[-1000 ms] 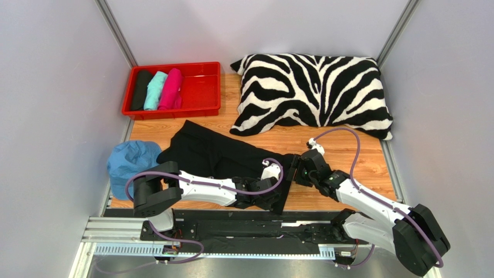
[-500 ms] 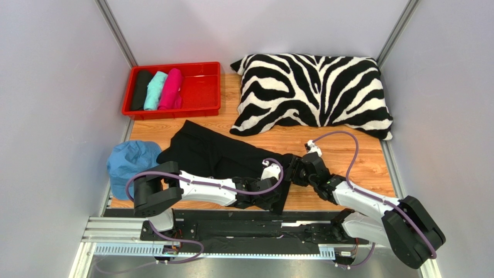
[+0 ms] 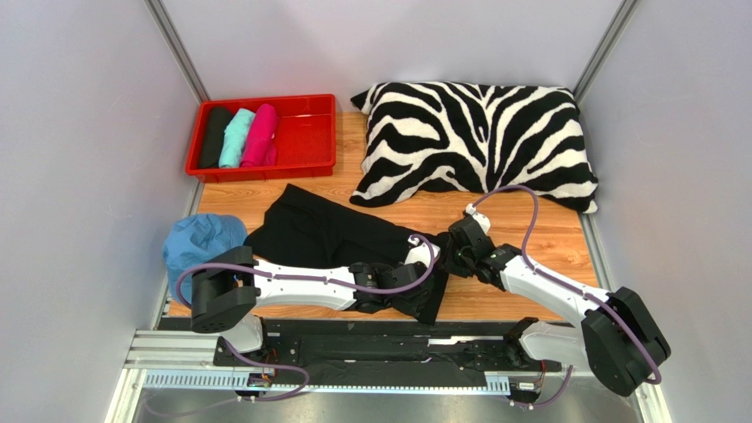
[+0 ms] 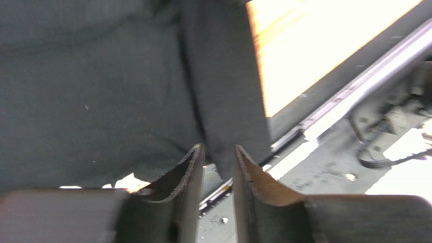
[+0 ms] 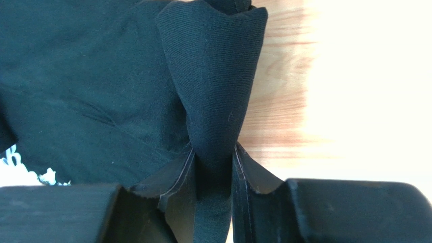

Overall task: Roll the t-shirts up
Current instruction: Roll the T-shirt to the center of the board.

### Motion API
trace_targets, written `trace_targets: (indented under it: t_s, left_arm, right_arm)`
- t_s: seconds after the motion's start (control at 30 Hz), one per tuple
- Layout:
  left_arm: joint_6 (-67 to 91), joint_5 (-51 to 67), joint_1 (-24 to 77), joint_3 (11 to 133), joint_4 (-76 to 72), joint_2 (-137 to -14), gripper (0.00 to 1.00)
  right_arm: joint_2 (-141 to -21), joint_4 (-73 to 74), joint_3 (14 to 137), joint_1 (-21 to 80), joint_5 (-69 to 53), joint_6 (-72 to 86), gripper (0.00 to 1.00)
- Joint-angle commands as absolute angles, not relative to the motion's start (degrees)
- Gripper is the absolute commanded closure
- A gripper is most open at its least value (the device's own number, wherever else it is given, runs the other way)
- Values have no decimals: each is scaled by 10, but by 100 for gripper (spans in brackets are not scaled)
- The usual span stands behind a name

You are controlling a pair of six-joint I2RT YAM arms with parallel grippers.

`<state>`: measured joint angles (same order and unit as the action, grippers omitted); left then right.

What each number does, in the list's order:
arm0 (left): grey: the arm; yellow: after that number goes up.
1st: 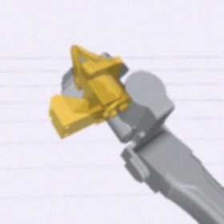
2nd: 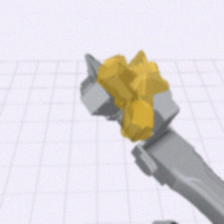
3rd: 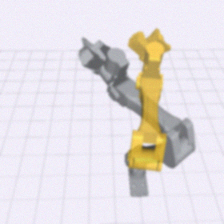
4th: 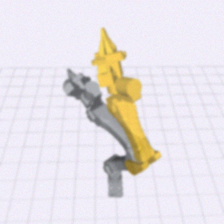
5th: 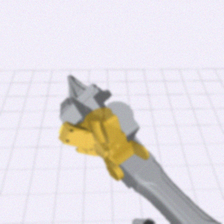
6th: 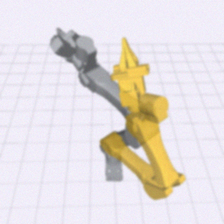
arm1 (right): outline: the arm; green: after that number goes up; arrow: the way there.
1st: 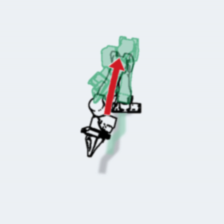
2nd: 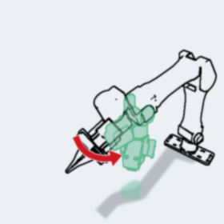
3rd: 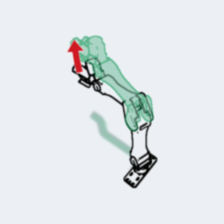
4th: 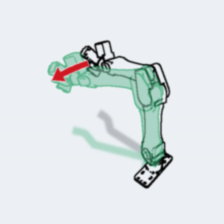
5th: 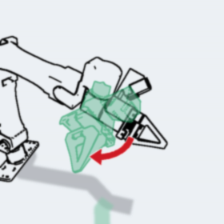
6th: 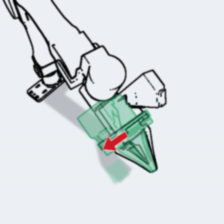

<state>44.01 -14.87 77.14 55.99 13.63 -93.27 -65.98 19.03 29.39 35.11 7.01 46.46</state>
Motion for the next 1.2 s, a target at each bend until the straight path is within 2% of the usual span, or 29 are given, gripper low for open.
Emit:
trace_targets:
  t_s: [0.0, 0.13, 0.27, 0.3, 0.83, 1.17]
  left_arm:
    - [382, -161, 791, 613, 159, -898, 57]
    - [374, -163, 811, 645, 160, -936, 46]
    - [367, -177, 828, 675, 160, -975, 31]
    - [368, -184, 831, 678, 157, -988, 30]
    - [384, -266, 868, 680, 133, -1046, 28]
    - [406, -306, 882, 683, 140, -1079, 34]
  right_arm:
    - [-686, 285, 351, 354, 113, 464, 72]
    - [-712, 323, 378, 357, 131, 463, 71]
    - [-721, 336, 389, 359, 124, 468, 71]
    - [-722, 337, 390, 359, 122, 468, 71]
    - [-751, 348, 410, 359, 107, 480, 72]
    - [-759, 350, 414, 359, 103, 490, 72]
